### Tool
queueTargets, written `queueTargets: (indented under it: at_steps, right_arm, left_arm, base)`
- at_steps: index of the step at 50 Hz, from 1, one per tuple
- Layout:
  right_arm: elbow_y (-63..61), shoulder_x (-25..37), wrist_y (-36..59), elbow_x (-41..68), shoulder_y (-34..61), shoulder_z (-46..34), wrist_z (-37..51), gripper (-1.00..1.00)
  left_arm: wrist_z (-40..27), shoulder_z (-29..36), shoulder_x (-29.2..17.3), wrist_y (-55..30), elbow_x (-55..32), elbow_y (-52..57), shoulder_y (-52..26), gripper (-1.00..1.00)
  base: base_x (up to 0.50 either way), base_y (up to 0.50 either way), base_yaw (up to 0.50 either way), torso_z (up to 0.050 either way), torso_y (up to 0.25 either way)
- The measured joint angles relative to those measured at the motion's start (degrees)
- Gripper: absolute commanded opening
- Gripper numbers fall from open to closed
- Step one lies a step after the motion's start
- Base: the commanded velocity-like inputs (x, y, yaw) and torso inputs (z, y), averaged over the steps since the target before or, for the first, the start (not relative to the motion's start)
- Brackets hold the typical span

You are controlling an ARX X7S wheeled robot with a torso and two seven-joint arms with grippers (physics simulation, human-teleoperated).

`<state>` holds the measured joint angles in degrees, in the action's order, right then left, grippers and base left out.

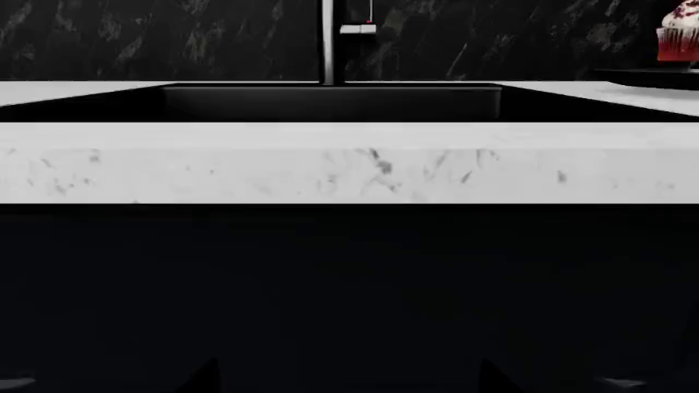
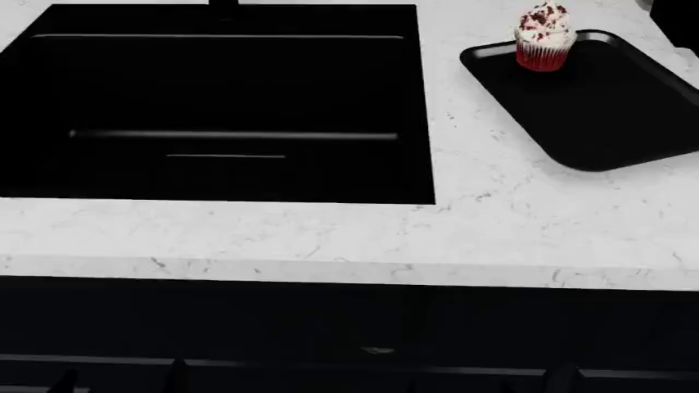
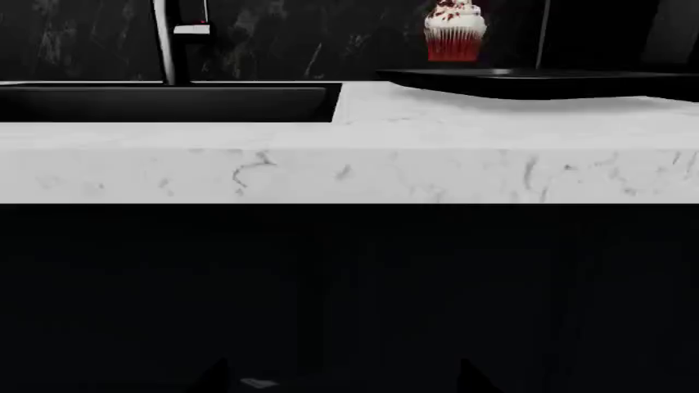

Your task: Move the fresh-baked cupcake off the tray onto the counter, and place the bowl used for mixing into the sink.

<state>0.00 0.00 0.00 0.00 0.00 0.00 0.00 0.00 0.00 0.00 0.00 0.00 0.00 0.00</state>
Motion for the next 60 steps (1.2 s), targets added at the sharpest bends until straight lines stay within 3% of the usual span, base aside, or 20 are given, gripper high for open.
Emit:
queueTargets:
  at_steps: [19,60]
  right_arm:
    - [0.19,2.16,1.26,1.74,0.40,-2.21,2.38,1.00]
    - [-24.65,8.51,31.02,0.02,9.13,-8.00,7.32,1.00]
  left_arm:
    - [-3.88,2.60,-2.06,0.60,-0.55,-0.57,-0.23,1.00]
    - [-8.45,5.00,-6.38,-19.98,-3.72,16.68,-7.57,1.00]
  base:
    - [0.00,0.00,0.00,0.001,0.000]
    - [0.00,0.00,0.00,0.050,0.030]
